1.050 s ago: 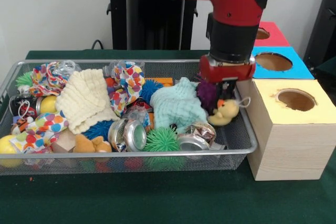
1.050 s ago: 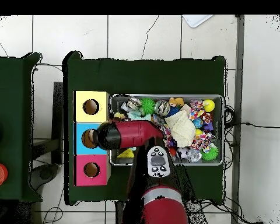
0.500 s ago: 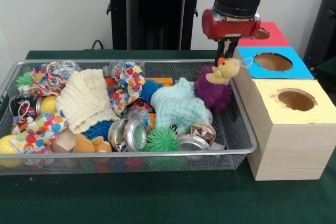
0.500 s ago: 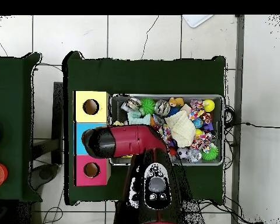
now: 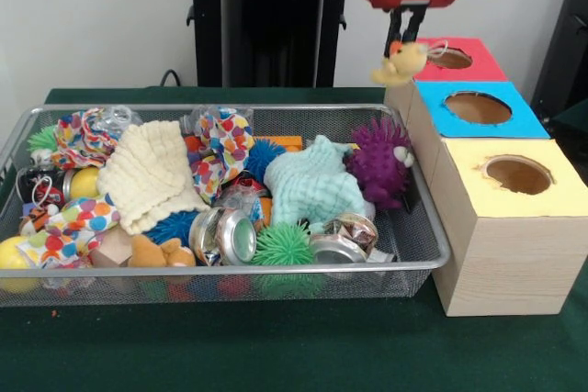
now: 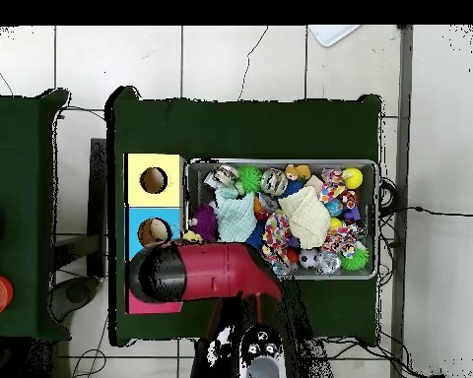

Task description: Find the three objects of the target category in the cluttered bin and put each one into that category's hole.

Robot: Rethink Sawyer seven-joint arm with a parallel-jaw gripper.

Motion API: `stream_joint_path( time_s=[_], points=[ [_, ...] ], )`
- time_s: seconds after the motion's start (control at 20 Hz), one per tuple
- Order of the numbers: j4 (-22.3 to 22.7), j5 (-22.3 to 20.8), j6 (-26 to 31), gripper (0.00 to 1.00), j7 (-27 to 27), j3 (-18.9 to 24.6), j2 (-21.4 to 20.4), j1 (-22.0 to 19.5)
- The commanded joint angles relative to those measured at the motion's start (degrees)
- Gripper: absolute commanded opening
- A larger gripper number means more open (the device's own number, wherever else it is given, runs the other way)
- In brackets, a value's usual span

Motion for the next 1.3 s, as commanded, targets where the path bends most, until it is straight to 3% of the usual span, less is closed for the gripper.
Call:
stream_joint_path(
  time_s=[0.05,0.25,0.7,1.0,1.1,1.3],
  points=[
    [18.98,4.65,3.25,0.0,8.37,1.05,-10.88,1.67],
    [24.51,6.46,1.71,0.0,8.66,0.2,-15.78,3.22],
    [40.29,10.44,-11.54,0.0,11.56,-0.82,-22.71,8.12],
    [50.05,15.79,-28.13,0.0,15.8,5.68,-21.88,9.86],
    [49.6,15.83,-32.0,0.0,18.37,7.14,-19.69,10.63],
    [46.81,16.78,-34.63,0.0,20.58,5.38,-15.15,14.27]
  ],
)
